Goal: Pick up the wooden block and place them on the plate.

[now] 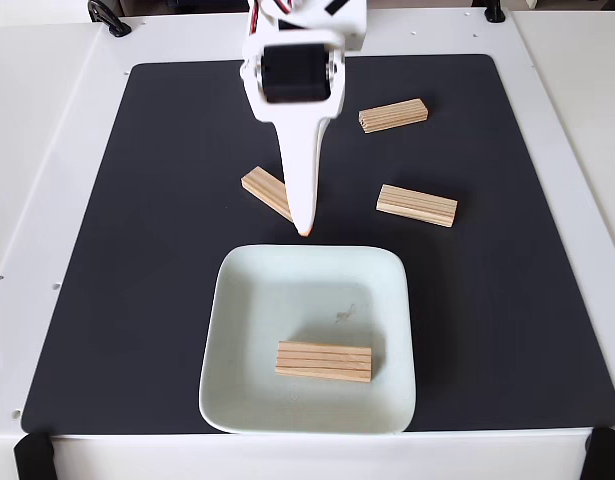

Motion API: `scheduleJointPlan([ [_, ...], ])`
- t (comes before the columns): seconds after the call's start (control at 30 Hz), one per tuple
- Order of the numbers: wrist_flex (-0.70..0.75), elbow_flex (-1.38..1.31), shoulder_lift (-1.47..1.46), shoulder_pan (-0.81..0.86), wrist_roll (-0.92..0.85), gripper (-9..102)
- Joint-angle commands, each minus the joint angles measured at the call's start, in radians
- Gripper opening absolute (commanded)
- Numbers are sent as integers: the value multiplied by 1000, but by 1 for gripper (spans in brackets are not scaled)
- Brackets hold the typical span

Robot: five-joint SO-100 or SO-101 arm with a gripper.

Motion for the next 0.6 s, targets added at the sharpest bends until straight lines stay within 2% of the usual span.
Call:
scheduleJointPlan([
  [0.0,101,89,221,2,-3,4],
  [0.27,532,353,569,-15,-2,4],
  [0.47,569,563,726,-11,18,2],
  [0.57,569,545,721,31,166,-1],
])
